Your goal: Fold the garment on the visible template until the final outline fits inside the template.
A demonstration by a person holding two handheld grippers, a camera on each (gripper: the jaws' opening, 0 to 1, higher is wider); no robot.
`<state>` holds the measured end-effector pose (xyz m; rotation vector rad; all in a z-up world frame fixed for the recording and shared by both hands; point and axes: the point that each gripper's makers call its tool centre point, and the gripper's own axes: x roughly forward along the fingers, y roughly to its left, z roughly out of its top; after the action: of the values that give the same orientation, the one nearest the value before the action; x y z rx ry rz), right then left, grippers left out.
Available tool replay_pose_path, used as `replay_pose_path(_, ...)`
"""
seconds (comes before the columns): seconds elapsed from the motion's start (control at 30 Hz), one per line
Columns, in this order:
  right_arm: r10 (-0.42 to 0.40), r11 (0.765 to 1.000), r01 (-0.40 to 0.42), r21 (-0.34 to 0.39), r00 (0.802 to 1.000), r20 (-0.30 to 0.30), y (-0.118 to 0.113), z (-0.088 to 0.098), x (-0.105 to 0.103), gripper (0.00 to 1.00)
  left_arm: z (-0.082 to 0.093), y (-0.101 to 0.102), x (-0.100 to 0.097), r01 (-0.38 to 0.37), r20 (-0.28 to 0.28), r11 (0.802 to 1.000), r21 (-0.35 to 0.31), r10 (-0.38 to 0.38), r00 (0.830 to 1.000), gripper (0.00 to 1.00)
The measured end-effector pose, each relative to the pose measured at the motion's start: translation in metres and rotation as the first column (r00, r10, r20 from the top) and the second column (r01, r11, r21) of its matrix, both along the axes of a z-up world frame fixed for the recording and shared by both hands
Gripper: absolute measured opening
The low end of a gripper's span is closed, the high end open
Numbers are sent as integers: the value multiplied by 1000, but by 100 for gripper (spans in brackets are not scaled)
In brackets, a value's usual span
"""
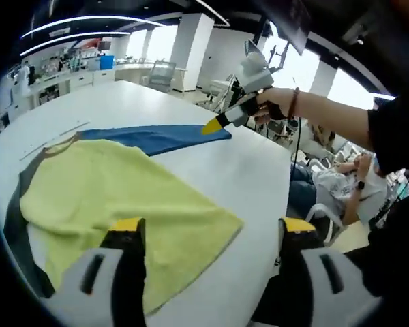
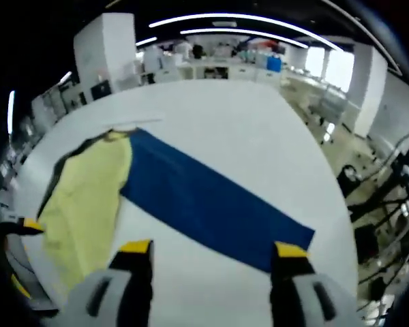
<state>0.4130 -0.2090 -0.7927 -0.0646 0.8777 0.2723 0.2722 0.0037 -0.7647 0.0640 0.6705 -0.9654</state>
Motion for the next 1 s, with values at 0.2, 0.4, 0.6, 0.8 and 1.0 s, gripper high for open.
replay_pose_path(0.2, 64, 996, -64, 58, 998, 1, 32, 6, -14, 91, 1, 47, 12, -82, 52, 996, 27, 80, 995, 94)
replay_pose_path(0.4, 138, 987, -137, 88, 990, -4, 63, 10, -35, 99, 1, 90, 24, -166, 72, 985, 37, 163, 984, 99)
replay_pose_path(0.6, 189, 979, -188, 79, 982, -4, 81, 12, -52, 99, 1, 138, 36, -264, 137, 961, 81, 252, 958, 98)
replay_pose_path(0.8, 257, 965, -255, 68, 966, -24, 95, 1, -71, 99, 0, 178, 44, -375, 174, 922, 96, 355, 919, 92)
replay_pose_path(1.0, 295, 952, -292, 90, 956, -16, 118, -3, -86, 99, -10, 211, 47, -448, 196, 884, 135, 420, 886, 79)
